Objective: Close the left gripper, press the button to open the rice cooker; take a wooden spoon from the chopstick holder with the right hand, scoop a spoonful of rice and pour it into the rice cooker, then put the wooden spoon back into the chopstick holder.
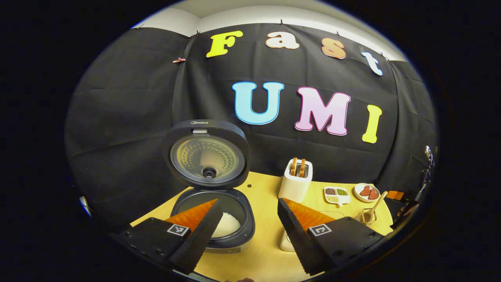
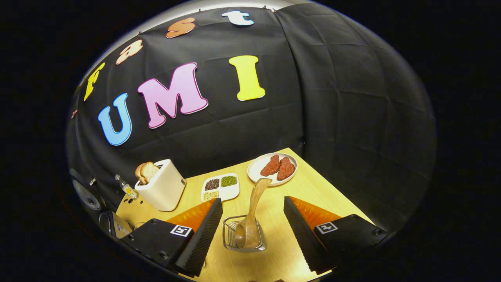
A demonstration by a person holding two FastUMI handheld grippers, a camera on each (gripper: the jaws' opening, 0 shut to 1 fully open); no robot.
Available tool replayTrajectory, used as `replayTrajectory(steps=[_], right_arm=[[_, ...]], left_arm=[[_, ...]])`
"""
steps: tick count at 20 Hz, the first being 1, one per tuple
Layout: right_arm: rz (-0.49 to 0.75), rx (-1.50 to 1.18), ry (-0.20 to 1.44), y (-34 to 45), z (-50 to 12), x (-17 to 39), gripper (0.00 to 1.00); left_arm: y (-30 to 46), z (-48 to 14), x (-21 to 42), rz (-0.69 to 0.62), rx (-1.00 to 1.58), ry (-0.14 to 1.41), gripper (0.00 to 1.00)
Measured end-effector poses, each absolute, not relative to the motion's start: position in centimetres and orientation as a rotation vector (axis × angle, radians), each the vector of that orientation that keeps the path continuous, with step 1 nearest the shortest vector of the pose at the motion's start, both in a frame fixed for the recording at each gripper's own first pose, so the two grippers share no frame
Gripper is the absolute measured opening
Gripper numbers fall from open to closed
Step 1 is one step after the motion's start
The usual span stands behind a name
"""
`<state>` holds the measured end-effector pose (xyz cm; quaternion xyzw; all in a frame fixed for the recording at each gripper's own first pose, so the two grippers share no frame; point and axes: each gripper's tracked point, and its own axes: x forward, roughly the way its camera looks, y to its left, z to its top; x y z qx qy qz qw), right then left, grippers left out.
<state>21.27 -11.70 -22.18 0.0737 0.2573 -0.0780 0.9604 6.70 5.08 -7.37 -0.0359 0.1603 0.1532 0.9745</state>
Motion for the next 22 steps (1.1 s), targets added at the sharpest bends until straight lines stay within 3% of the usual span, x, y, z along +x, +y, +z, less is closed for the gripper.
replayTrajectory(steps=[6,11,12,13,15,17,18,20,22], right_arm=[[-0.142,0.224,0.687,-12.1,-29.1,23.9,0.98],[-0.147,0.323,0.705,-12.2,-31.7,27.1,0.96],[-0.157,0.349,0.704,-12.3,-32.1,27.7,0.92],[-0.164,0.374,0.716,-12.4,-32.4,28.0,0.71],[-0.174,0.405,0.744,-12.2,-33.1,28.2,0.56],[-0.166,0.402,0.730,-11.9,-32.8,28.6,0.31],[-0.163,0.404,0.737,-11.5,-32.4,28.2,0.41],[-0.168,0.403,0.744,-11.2,-31.7,27.7,0.23],[-0.146,0.375,0.756,-10.2,-31.7,27.3,0.21]], left_arm=[[2.3,-10.2,6.2,0.352,-0.054,0.421,0.95],[0.2,-12.4,5.7,0.351,-0.038,0.498,0.95],[-0.1,-12.7,5.7,0.349,-0.039,0.507,0.95],[-0.5,-12.9,5.8,0.344,-0.042,0.513,0.95],[-1.5,-13.5,6.1,0.331,-0.043,0.523,0.95],[-2.1,-13.9,6.1,0.319,-0.043,0.524,0.95],[-2.3,-14.2,6.0,0.315,-0.047,0.526,0.95],[-2.6,-14.7,5.7,0.304,-0.062,0.527,0.95],[-2.6,-15.4,5.2,0.290,-0.084,0.537,0.95]])
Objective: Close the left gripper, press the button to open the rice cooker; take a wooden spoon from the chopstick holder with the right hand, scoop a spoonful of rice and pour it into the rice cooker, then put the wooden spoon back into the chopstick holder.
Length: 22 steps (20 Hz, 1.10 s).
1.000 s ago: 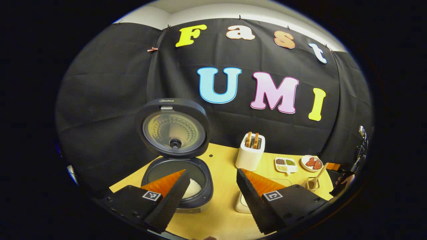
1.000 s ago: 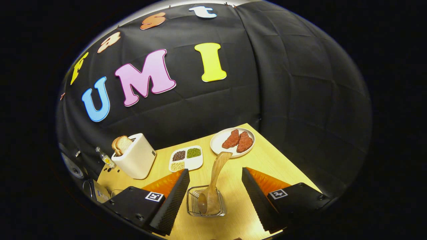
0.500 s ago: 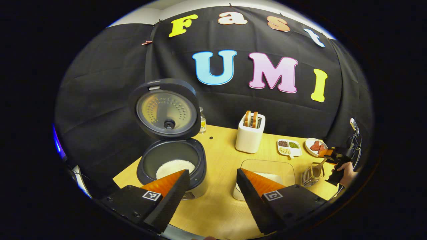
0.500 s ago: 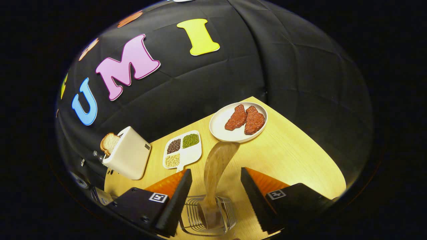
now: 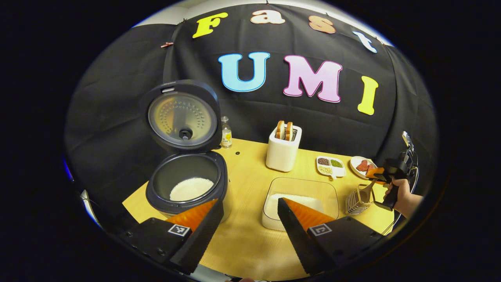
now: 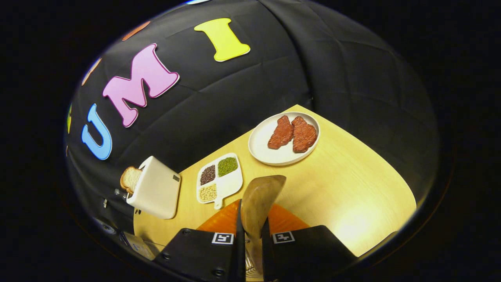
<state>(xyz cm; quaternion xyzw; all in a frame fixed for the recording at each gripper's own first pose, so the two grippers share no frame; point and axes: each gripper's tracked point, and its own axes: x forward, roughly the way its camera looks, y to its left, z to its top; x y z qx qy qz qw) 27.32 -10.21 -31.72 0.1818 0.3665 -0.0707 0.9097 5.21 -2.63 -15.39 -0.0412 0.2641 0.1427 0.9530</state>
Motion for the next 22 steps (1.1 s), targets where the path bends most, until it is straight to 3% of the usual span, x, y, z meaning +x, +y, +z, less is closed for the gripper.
replayTrajectory(steps=[10,15,22], right_arm=[[-0.069,0.253,0.494,-6.5,-19.2,24.4,0.18],[-0.033,0.216,0.443,-2.2,-15.6,22.2,0.18],[0.087,0.209,0.477,6.7,-16.5,19.8,0.18]], left_arm=[[1.6,-14.9,2.9,0.216,-0.138,0.496,0.95],[4.4,-15.3,0.9,0.177,-0.165,0.478,0.95],[7.3,-17.6,-1.8,0.123,-0.217,0.505,0.95]])
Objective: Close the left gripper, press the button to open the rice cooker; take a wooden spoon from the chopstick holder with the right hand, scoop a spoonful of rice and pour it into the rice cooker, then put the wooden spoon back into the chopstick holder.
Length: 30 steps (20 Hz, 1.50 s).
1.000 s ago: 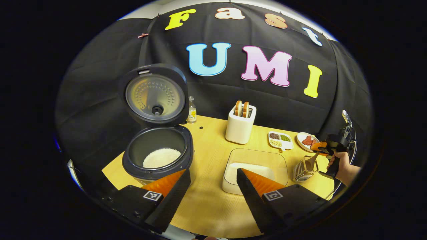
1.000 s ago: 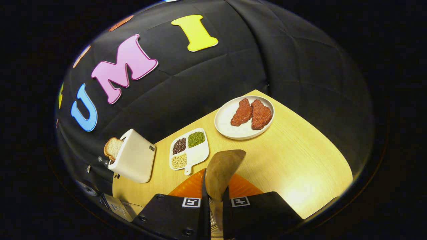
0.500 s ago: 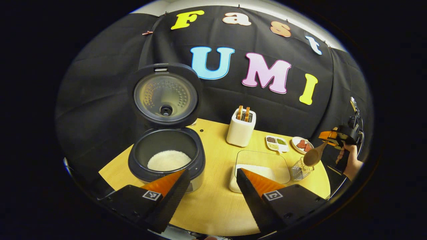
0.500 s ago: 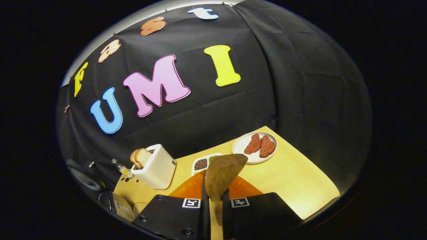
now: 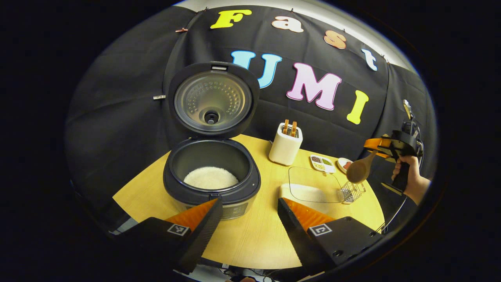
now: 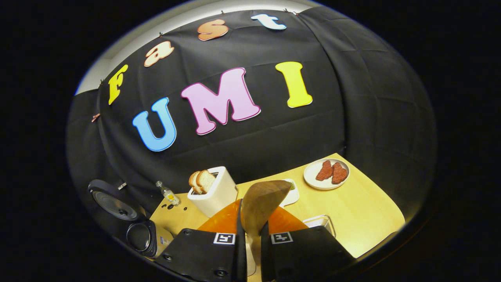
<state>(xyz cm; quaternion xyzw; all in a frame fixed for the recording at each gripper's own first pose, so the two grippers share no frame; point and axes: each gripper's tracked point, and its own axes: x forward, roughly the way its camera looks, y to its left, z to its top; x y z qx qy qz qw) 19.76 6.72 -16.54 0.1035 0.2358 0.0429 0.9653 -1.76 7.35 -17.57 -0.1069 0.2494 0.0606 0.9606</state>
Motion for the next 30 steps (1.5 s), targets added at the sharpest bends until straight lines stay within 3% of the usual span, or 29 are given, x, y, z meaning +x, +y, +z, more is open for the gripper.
replayTrajectory(steps=[6,7,8,14,18,19,30], right_arm=[[0.112,0.162,0.594,11.6,-24.2,17.0,0.18],[0.107,0.154,0.614,11.8,-25.5,16.5,0.14],[0.097,0.150,0.631,12.0,-26.6,16.0,0.18],[0.053,0.212,0.751,14.8,-32.0,14.1,0.18],[0.043,0.237,0.767,17.5,-32.3,14.0,0.14],[0.051,0.253,0.776,18.4,-32.4,13.9,0.19],[0.019,0.474,0.833,21.5,-31.0,14.0,0.19]], left_arm=[[8.8,-20.3,-3.2,0.092,-0.214,0.567,0.95],[9.0,-20.7,-3.4,0.086,-0.217,0.575,0.95],[9.1,-21.1,-3.6,0.081,-0.219,0.583,0.95],[10.9,-22.4,-3.9,0.072,-0.238,0.600,0.95],[12.9,-22.6,-4.0,0.095,-0.253,0.595,0.95],[13.3,-22.4,-4.1,0.101,-0.260,0.591,0.95],[15.1,-21.1,-4.6,0.127,-0.292,0.531,0.96]])
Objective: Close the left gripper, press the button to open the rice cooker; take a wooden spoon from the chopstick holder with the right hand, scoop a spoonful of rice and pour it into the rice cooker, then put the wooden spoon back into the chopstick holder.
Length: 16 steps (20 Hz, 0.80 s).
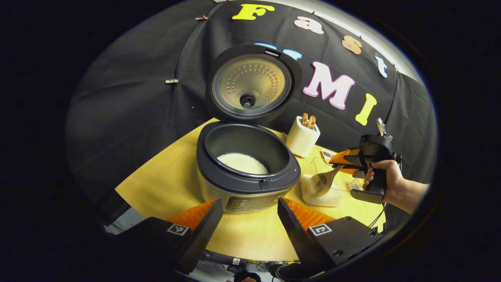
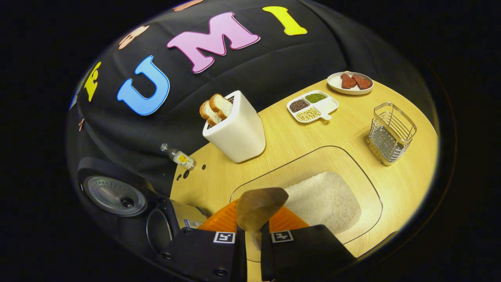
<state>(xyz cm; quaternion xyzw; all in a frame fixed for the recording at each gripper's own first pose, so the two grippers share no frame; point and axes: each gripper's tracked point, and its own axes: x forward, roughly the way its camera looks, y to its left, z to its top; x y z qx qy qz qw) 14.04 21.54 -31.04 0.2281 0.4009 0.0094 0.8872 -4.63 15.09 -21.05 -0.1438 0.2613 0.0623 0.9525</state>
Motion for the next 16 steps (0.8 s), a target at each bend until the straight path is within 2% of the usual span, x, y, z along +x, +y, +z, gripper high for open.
replayTrajectory(steps=[11,16], right_arm=[[-0.152,0.772,0.762,15.0,-27.0,12.8,0.18],[-0.171,0.906,0.689,13.4,-23.1,13.4,0.18]], left_arm=[[15.6,-18.3,-3.9,0.098,-0.248,0.475,0.95],[16.4,-17.3,-3.5,0.101,-0.236,0.444,0.95]])
